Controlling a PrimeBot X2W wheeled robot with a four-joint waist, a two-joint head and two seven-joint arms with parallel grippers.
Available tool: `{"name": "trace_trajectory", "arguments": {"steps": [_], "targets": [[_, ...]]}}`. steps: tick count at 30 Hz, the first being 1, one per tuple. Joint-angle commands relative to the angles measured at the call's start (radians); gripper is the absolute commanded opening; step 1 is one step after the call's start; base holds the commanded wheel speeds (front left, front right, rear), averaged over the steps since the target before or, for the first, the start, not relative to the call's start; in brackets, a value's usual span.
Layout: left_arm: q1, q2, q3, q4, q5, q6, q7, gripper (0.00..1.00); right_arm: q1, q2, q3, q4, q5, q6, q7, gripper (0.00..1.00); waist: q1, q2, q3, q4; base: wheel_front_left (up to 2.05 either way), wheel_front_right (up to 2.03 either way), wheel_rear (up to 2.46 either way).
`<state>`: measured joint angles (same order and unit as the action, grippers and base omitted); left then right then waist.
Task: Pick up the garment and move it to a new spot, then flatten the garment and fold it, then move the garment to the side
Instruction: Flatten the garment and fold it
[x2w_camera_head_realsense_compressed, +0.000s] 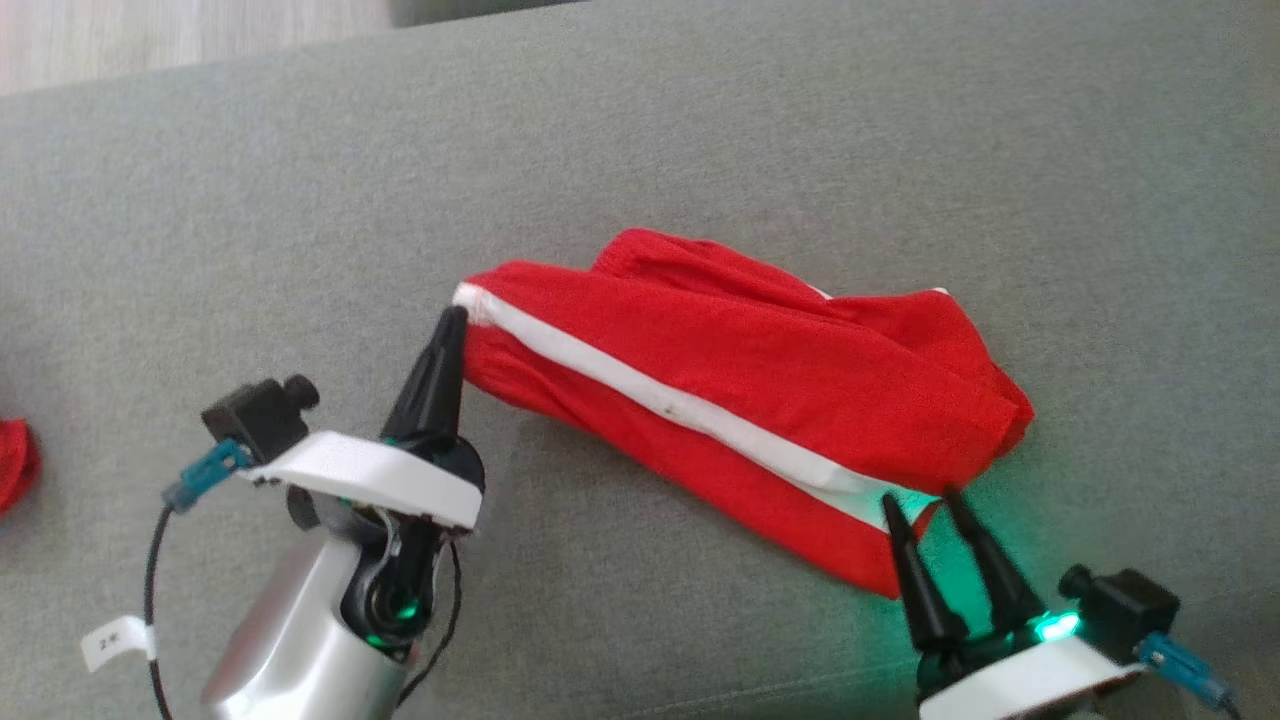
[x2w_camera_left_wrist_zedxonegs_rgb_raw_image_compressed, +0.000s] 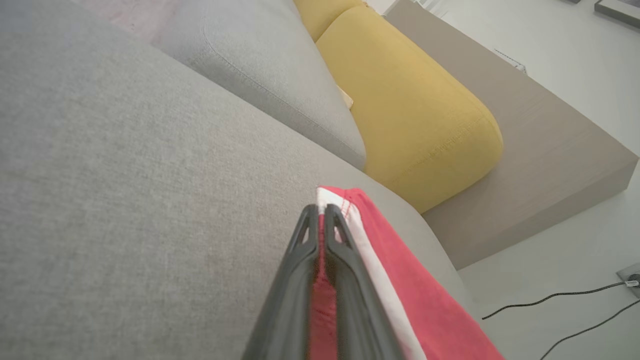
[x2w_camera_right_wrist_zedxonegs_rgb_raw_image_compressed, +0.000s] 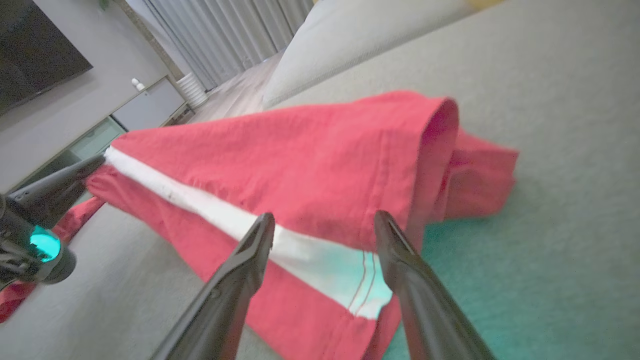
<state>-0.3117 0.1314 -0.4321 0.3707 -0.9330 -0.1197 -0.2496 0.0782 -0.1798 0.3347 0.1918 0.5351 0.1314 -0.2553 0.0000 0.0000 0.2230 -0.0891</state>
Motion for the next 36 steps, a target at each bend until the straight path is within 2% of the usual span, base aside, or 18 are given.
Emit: {"name": "trace_trajectory", "arguments": {"steps": [1,7,18,28,29,30,31,32,33,36], "targets": [[-0.05,0.006,0.052,-0.04,0.027,-0.006,-0.012,0.0,-0.001,-0.046,0.051,-0.018,0.042,-0.001,-0.006,1.0,0.0,0.0,0.011,0.007,0.0,0.0,0.0],[-0.067,-0.016,0.11,-0.035,0.093,-0.01,-0.012,0.0,-0.037,-0.127,0.136,0.006,0.164,-0.001,-0.006,1.0,0.0,0.0,0.028,0.005,0.0,0.0,0.0],[-0.089,-0.02,0.088,-0.038,0.11,-0.011,-0.012,0.0,-0.109,-0.166,0.272,0.062,0.302,-0.001,-0.006,1.0,0.0,0.0,0.046,0.014,0.0,0.0,0.0],[-0.119,-0.016,0.073,-0.037,0.11,-0.011,-0.012,0.0,-0.162,-0.194,0.31,0.097,0.358,-0.001,-0.006,1.0,0.0,0.0,0.069,0.036,0.0,0.0,0.0],[-0.121,-0.015,0.073,-0.036,0.11,-0.011,-0.012,0.0,-0.167,-0.196,0.313,0.098,0.362,-0.001,-0.006,0.94,0.0,0.0,0.071,0.037,0.0,0.0,0.0],[-0.123,-0.015,0.074,-0.036,0.11,-0.011,-0.012,0.0,-0.17,-0.198,0.314,0.1,0.365,-0.001,-0.006,0.81,0.0,0.0,0.071,0.038,0.0,0.0,0.0],[-0.124,-0.014,0.075,-0.036,0.11,-0.011,-0.012,0.0,-0.174,-0.2,0.318,0.1,0.364,-0.001,-0.006,0.42,0.0,0.0,0.071,0.038,0.0,0.0,0.0],[-0.124,-0.014,0.076,-0.035,0.111,-0.011,-0.012,0.0,-0.177,-0.203,0.324,0.098,0.362,-0.001,-0.006,0.18,0.0,0.0,0.071,0.037,0.0,0.0,0.0],[-0.123,-0.014,0.078,-0.035,0.111,-0.011,-0.012,0.0,-0.18,-0.205,0.328,0.095,0.359,-0.001,-0.006,0.0,0.0,0.0,0.07,0.036,0.0,0.0,0.0],[-0.118,-0.012,0.084,-0.034,0.111,-0.011,-0.012,0.0,-0.183,-0.212,0.336,0.079,0.346,-0.001,-0.006,0.0,0.0,0.0,0.06,0.03,0.0,0.0,0.0]]}}
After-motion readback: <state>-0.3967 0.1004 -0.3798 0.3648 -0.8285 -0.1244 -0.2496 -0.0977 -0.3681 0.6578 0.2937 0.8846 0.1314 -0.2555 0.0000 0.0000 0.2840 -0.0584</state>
